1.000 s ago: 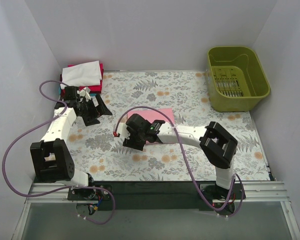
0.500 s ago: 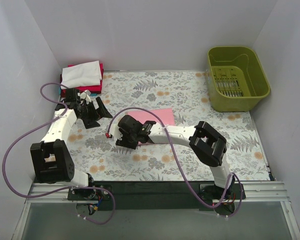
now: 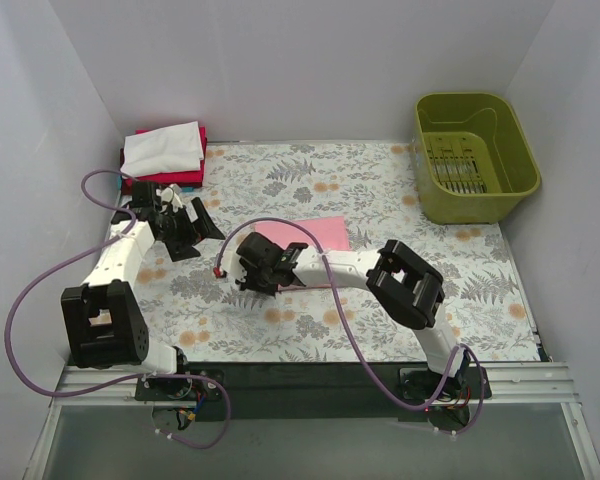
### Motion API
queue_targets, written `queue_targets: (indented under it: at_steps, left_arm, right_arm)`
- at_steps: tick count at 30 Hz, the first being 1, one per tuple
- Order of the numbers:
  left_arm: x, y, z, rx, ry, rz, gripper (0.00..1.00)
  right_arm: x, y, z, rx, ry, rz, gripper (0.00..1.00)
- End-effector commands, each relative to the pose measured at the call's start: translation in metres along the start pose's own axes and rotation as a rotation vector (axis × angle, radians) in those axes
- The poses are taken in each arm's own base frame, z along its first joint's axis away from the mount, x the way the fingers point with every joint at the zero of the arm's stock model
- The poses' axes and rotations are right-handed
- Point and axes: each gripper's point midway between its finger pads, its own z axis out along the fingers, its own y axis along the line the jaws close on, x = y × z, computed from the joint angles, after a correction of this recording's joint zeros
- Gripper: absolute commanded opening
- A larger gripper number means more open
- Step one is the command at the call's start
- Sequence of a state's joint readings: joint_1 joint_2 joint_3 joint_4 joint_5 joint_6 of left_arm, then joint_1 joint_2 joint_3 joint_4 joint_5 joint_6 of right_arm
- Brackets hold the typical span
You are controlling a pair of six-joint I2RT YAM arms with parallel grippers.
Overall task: Fold and stack the t-shirts
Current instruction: Neatly place the folded tshirt to the corner
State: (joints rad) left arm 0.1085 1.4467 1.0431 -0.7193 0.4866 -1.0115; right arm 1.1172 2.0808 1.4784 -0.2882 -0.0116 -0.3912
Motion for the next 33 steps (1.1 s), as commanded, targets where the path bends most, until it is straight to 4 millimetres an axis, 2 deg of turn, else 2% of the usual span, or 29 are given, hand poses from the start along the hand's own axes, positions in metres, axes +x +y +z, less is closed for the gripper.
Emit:
queue_targets:
  at_steps: [1, 4, 8, 9, 13, 15, 17, 18, 20, 26, 29, 30, 33]
  left_arm:
    - [0.006, -0.002, 0.001, 0.033, 0.006, -0.017, 0.89]
    - [0.01, -0.004, 0.007, 0.062, 0.02, -0.038, 0.88]
    - [0.015, -0.012, 0.011, 0.131, 0.022, -0.077, 0.87]
    - [0.011, -0.015, 0.012, 0.15, 0.002, -0.077, 0.87]
    - [0.016, -0.02, 0.02, 0.212, 0.006, -0.16, 0.86]
    - [0.022, -0.019, 0.031, 0.235, 0.027, -0.225, 0.86]
    - [0.03, -0.014, 0.04, 0.24, 0.047, -0.279, 0.86]
    - [0.024, -0.017, 0.043, 0.266, 0.033, -0.318, 0.86]
    - [0.032, -0.018, 0.052, 0.277, 0.05, -0.356, 0.87]
    - [0.027, -0.028, 0.075, 0.297, 0.021, -0.442, 0.89]
    - [0.025, -0.031, 0.084, 0.282, -0.001, -0.478, 0.92]
    - [0.029, -0.037, 0.088, 0.284, 0.002, -0.465, 0.92]
    - [0.034, -0.036, 0.099, 0.245, -0.006, -0.498, 0.92]
  right_arm:
    - [0.002, -0.015, -0.004, -0.012, -0.004, 0.037, 0.01]
    - [-0.013, -0.027, -0.018, -0.025, -0.058, 0.049, 0.01]
    - [-0.035, -0.031, -0.04, -0.061, -0.142, 0.054, 0.01]
    - [-0.042, -0.033, -0.048, -0.063, -0.168, 0.054, 0.01]
    - [-0.046, -0.042, -0.062, -0.064, -0.204, 0.083, 0.01]
    - [-0.047, -0.043, -0.068, -0.072, -0.223, 0.095, 0.01]
    - [-0.048, -0.047, -0.071, -0.067, -0.238, 0.104, 0.01]
    - [-0.047, -0.047, -0.072, -0.07, -0.242, 0.11, 0.01]
    - [-0.05, -0.049, -0.075, -0.075, -0.259, 0.12, 0.01]
    - [-0.045, -0.049, -0.075, -0.083, -0.256, 0.127, 0.01]
    - [-0.05, -0.051, -0.073, -0.086, -0.265, 0.137, 0.01]
    - [-0.05, -0.051, -0.07, -0.089, -0.263, 0.142, 0.01]
    - [-0.059, -0.055, -0.071, -0.09, -0.28, 0.156, 0.01]
